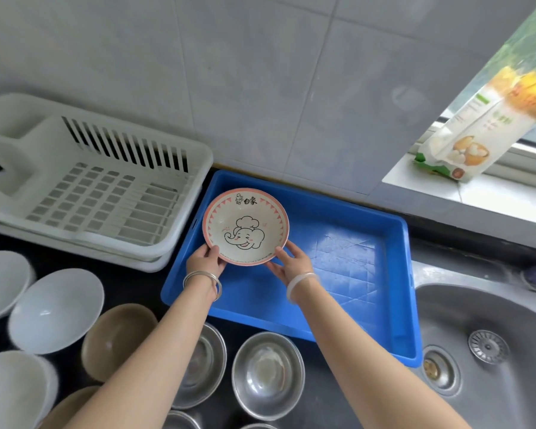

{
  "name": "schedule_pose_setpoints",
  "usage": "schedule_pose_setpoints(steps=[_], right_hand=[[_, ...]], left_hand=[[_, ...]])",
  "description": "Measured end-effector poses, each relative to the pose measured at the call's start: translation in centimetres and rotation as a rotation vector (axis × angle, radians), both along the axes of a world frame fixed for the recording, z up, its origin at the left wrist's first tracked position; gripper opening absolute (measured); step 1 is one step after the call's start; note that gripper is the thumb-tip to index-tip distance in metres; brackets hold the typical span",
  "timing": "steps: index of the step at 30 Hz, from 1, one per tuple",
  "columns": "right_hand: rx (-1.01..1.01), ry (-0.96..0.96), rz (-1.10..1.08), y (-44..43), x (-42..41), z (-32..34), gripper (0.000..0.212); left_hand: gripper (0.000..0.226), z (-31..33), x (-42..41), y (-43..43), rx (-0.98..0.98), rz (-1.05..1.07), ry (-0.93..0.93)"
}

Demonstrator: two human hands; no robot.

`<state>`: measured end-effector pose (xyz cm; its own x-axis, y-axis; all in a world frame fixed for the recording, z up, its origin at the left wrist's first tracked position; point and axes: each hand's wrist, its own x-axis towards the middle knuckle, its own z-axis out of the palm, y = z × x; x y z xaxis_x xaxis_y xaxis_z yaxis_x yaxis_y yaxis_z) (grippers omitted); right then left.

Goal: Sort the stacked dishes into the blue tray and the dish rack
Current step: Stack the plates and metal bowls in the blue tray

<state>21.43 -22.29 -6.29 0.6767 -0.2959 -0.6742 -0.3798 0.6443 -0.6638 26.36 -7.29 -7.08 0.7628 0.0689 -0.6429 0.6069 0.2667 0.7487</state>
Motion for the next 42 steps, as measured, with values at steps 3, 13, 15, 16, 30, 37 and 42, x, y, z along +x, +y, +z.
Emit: schedule_pose_setpoints(steps=[3, 13, 15, 16, 30, 37, 42], right_hand=[[-0.033, 0.021, 0.002, -0.1, 0.5, 0.1, 0.042], [-0.066, 0.074, 0.046, -0.3, 1.1, 0.9, 0.037], [-0.08, 0.098, 0.1, -0.3, 0.7, 1.5, 0.037], [-0.098, 0.11, 0.138, -0.4, 0.4, 1.7, 0.04], [-0.878, 0.115, 0.315, -7.0, -15.9, 6.6, 0.031], [-1.176, 0.46, 0.259, -11.7, -32.2, 6.5, 0.029], [-1.193, 0.601, 0.287, -12.6, -39.7, 5.2, 0.046]], left_hand=[[0.03, 0.0, 0.4, -0.4, 0.004, 0.002, -0.017], [0.031, 0.3, 0.6, -0.9, 0.067, -0.033, -0.037], [0.031, 0.8, 0.2, -1.1, 0.099, -0.05, -0.058], [0.031, 1.1, -0.2, -1.1, 0.12, -0.058, -0.07], [0.04, 7.5, -15.4, -6.8, 0.39, -0.702, -0.305], [0.042, 7.1, -27.0, -12.6, 0.406, -1.25, -0.431], [0.05, 5.2, -31.8, -14.8, 0.482, -1.444, -0.373]])
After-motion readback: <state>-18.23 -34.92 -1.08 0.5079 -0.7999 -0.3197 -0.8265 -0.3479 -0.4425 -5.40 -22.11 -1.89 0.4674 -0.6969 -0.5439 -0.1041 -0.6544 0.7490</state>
